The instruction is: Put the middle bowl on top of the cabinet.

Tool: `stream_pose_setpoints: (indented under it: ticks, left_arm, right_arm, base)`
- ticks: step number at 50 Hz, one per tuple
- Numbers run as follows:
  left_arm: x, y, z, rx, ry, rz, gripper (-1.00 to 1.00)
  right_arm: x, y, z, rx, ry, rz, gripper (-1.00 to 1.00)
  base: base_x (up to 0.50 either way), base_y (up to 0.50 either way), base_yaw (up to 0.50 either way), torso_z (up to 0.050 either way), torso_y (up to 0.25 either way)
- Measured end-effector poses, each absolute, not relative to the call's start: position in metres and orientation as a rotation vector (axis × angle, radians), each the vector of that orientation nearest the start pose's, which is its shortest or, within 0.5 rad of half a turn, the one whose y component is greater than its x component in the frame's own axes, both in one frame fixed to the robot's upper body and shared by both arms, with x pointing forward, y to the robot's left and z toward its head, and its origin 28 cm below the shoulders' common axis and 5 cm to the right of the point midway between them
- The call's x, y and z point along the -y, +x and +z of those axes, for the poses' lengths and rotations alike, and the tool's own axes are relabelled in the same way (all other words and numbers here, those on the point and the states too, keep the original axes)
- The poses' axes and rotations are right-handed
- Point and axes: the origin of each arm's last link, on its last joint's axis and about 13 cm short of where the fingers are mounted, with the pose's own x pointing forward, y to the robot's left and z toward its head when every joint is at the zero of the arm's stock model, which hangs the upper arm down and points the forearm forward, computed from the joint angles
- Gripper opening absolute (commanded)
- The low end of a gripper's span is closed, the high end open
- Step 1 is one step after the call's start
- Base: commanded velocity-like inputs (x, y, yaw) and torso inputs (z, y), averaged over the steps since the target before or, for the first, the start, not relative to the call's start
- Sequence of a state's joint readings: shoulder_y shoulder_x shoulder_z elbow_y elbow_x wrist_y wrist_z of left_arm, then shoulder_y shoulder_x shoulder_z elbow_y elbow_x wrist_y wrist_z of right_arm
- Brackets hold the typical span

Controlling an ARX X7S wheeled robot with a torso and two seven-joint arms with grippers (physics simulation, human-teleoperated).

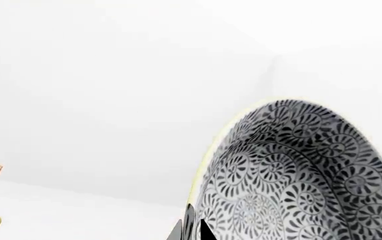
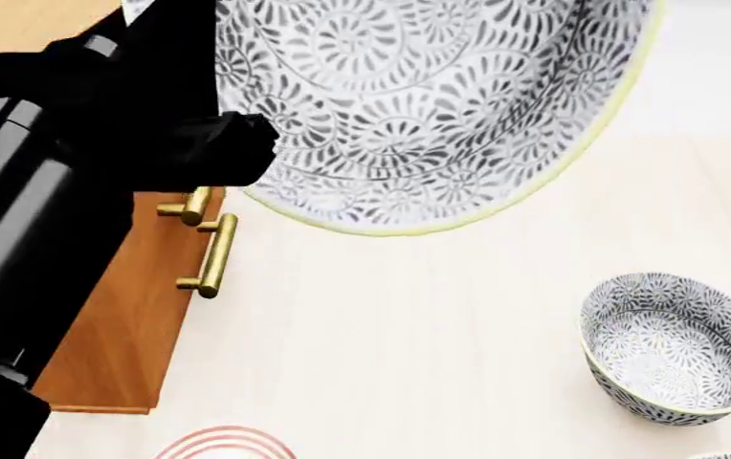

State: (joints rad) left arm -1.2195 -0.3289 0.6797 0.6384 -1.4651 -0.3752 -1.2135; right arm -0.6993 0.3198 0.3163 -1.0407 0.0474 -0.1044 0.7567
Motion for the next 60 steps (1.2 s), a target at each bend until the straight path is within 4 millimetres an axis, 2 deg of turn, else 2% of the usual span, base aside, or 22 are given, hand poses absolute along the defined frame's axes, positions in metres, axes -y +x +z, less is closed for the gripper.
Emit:
stream_pose_setpoints:
  ticks: [7,14,38,47,60]
  left_arm:
    - [-0.121,0.193,0.347,0.315,-0.404,-0.401,-1.00]
    - [-0.126,0.200,0.370,0.270,-0.420,-0.360,-1.00]
    - [-0.141,0.261,0.437,-0.003,-0.514,-0.116,-1.00]
    - [-0.148,0.292,0.448,-0.084,-0.553,0.013,-1.00]
    - [-0.167,0.345,0.445,-0.202,-0.620,0.232,-1.00]
  right_arm:
    - [0.154,0.068,0.163,0.613,-0.193,-0.661,1.00]
    - [0.153,0.069,0.163,0.614,-0.192,-0.659,1.00]
    - [0.152,0.069,0.163,0.615,-0.192,-0.658,1.00]
    - [0.152,0.068,0.164,0.615,-0.193,-0.658,1.00]
    - [0.153,0.068,0.164,0.618,-0.192,-0.659,1.00]
  base:
    - [0.00,0.00,0.00,0.000,0.000]
    - [0.00,0.00,0.00,0.000,0.000]
    - [0.00,0.00,0.00,0.000,0.000]
    - [0.00,0.00,0.00,0.000,0.000]
    - [0.00,0.00,0.00,0.000,0.001]
